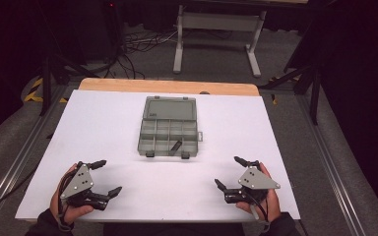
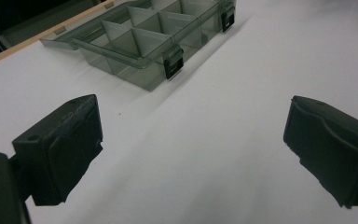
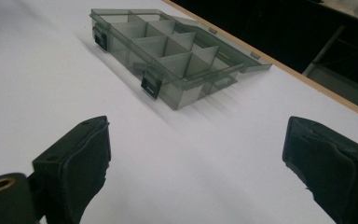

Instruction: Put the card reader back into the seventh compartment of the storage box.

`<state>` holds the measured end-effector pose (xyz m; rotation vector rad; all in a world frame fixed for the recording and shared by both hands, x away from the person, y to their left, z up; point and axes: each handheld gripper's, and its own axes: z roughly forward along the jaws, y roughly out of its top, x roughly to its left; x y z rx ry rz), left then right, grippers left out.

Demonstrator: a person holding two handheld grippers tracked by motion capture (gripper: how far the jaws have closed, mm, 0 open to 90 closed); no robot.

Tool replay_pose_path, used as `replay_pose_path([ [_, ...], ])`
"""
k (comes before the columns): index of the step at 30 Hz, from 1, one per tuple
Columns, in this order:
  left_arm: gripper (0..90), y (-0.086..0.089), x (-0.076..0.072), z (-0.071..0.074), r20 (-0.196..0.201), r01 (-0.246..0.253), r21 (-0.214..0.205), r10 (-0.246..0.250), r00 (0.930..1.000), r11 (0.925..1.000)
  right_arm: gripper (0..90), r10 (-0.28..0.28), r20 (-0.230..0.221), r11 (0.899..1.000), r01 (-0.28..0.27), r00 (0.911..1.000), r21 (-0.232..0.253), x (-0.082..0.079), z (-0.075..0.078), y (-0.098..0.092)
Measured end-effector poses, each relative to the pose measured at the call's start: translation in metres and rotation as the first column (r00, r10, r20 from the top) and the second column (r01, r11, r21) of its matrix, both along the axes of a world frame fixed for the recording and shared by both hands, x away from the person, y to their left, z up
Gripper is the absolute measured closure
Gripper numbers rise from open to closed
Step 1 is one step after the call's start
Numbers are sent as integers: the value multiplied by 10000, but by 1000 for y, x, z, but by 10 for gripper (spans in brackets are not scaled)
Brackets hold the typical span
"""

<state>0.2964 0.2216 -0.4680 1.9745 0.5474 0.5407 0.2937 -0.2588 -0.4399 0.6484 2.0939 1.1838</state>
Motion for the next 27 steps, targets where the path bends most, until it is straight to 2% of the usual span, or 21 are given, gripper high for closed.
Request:
replay_pose_path([
  [9,51,-1,0,0,34,-24,70,24,10000,10000,78,-89,-345,9996,80,9994,-274,-2,-16,-9],
  [15,51,-2,-2,-1,38,78,63,-79,10000,9999,76,52,-128,10000,-51,9999,60,-5,-11,-5],
  [19,51,-1,-3,-1,19,75,-23,-74,10000,10000,76,35,-64,9999,-35,10000,102,-6,-10,-3],
  [27,51,-1,-2,0,95,99,58,-99,9999,9999,76,88,-3,9999,-88,10000,57,-7,-9,-1],
])
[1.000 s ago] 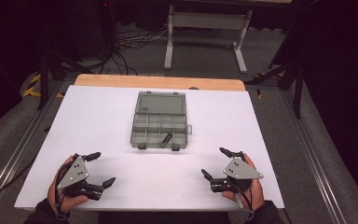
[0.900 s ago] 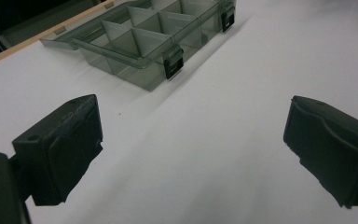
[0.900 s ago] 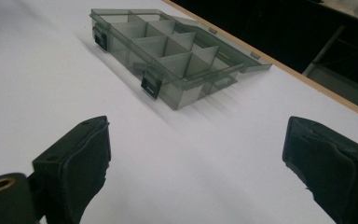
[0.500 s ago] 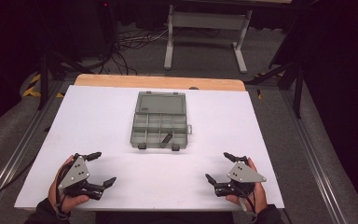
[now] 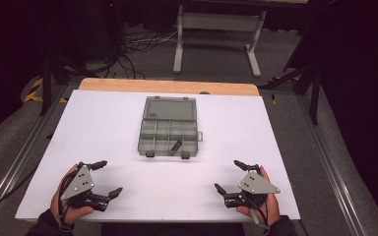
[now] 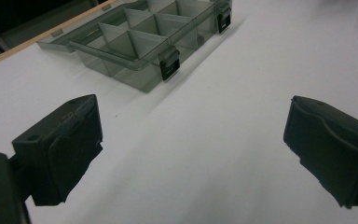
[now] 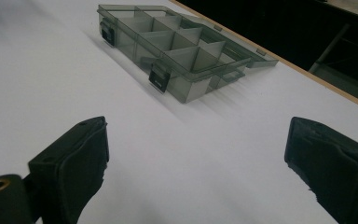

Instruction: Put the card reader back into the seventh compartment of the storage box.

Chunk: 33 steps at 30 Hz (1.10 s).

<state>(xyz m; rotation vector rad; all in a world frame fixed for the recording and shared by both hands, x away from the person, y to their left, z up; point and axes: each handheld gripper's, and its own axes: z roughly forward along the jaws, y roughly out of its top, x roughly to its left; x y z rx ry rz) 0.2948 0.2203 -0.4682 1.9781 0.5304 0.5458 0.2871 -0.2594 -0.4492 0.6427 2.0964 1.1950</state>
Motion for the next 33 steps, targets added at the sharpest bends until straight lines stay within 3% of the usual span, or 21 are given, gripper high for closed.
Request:
replay_pose_path([
  [33,50,0,2,-1,-90,-16,-18,16,10000,10000,76,176,26,9998,-176,9998,17,-2,3,5],
])
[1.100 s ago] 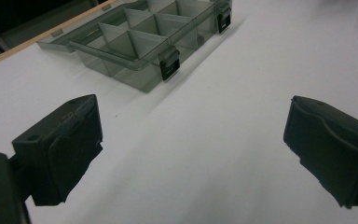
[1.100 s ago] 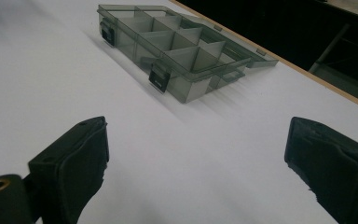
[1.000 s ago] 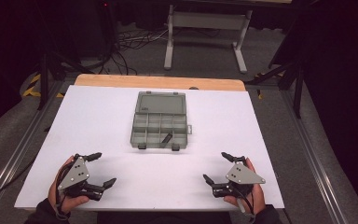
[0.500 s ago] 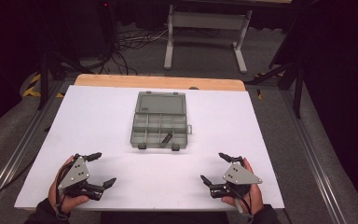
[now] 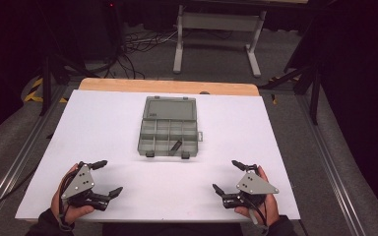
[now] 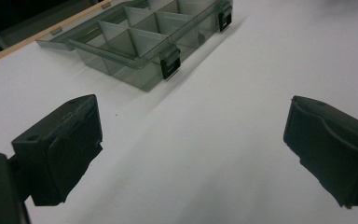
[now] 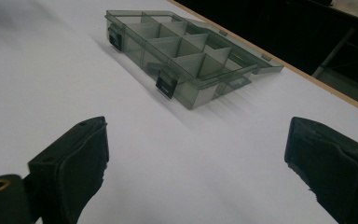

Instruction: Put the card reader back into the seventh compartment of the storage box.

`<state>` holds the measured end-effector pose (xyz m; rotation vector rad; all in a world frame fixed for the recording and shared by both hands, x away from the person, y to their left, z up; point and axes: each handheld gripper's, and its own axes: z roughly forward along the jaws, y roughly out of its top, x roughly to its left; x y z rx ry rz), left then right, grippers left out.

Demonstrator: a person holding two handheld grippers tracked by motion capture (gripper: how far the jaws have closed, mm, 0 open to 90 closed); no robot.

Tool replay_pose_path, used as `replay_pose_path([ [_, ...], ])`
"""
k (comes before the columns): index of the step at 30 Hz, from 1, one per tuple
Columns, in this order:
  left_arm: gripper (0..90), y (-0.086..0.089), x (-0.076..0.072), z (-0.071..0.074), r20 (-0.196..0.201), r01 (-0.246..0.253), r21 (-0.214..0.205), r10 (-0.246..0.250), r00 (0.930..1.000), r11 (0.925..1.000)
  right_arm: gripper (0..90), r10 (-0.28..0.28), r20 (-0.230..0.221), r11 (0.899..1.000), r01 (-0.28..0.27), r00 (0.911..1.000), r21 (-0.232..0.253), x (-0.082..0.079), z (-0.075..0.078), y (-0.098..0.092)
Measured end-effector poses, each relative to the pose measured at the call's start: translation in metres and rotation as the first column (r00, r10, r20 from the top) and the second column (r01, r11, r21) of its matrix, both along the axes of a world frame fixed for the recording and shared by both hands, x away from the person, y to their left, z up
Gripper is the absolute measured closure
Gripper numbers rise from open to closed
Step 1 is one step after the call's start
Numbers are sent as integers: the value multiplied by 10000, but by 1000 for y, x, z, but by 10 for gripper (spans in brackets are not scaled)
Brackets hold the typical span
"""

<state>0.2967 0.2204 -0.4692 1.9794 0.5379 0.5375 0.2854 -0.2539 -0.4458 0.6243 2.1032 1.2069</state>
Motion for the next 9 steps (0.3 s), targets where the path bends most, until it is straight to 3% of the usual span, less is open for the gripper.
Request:
replay_pose_path([
  [9,50,-1,1,-1,-93,-29,-4,29,10000,10000,75,18,-31,10000,-18,10000,-2,0,0,1],
])
